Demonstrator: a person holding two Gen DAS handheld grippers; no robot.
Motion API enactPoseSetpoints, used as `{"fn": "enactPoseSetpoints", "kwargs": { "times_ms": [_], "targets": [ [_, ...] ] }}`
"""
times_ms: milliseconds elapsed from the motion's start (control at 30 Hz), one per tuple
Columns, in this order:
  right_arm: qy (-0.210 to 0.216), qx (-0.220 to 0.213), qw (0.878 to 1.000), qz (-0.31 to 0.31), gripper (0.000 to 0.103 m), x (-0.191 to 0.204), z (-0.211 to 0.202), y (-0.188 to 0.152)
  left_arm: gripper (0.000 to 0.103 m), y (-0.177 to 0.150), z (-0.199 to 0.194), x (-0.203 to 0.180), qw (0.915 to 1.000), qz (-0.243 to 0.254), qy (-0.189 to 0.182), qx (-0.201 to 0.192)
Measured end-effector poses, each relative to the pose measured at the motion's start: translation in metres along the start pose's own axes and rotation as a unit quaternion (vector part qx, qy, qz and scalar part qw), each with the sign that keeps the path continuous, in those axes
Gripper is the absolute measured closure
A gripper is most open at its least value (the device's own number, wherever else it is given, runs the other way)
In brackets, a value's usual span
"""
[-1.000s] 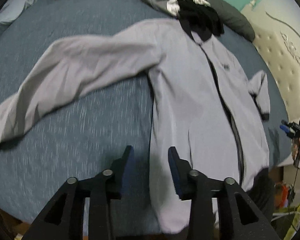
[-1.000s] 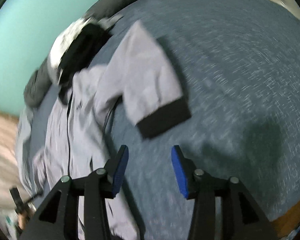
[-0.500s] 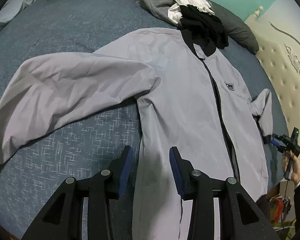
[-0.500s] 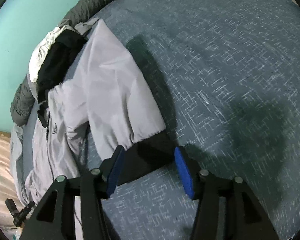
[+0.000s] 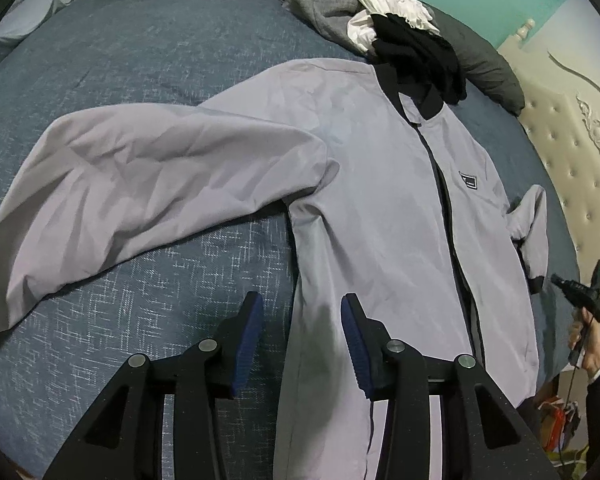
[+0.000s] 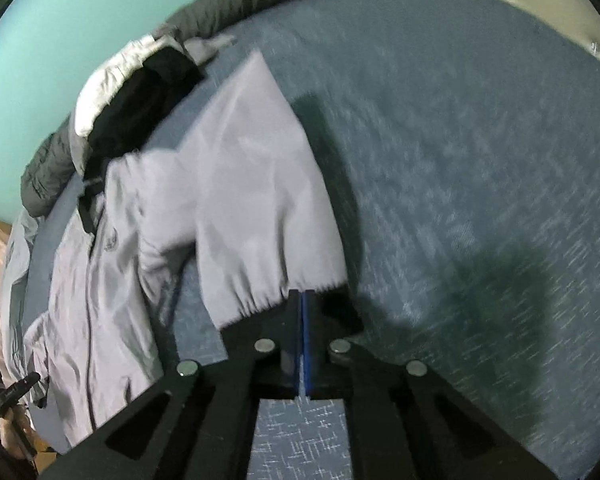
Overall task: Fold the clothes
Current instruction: 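Grasp the black sleeve cuff with the right gripper and lift it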
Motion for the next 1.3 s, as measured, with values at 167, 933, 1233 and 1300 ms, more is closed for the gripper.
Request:
{"fn": "enactPoseSetpoints", "kwargs": {
  "times_ms": [167,933,1233,1300],
  "targets": [
    [0.009,-0.016,1.0,0.006,0.103,-0.011,-0.026,0.024,0.059,0.003,-0.006,-0.004,1.0,0.002,-0.004,-0.006],
    [0.015,0.002,1.0,0.024,0.097,-0.026,0.021,-0.015,0.058,-0.009,-0.002,-0.006,0.9998,0.006,0.011,0.014],
    [-0.027,-0.076,0.997,-0.006,0.098,-0.071,-0.071,0.05,0.058,-0.005,-0.003,-0.016,0.9999,0.008,0.004,0.011],
    [-0.045,-0.091,0.995,-0.007,0.098,-0.09,-0.096,0.067,0.058,-0.006,-0.004,-0.017,0.9999,0.006,0.003,0.01]
  ]
}}
Point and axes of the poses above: each gripper's, at about its wrist camera, not at the fingertips, and z roughly the way its jaws point, x to its left, y to its top, the point moved 6 cm from there along z, roughly the way its jaws point, and after that the axes turned 7 degrees about -x, right-handed, at the moved point
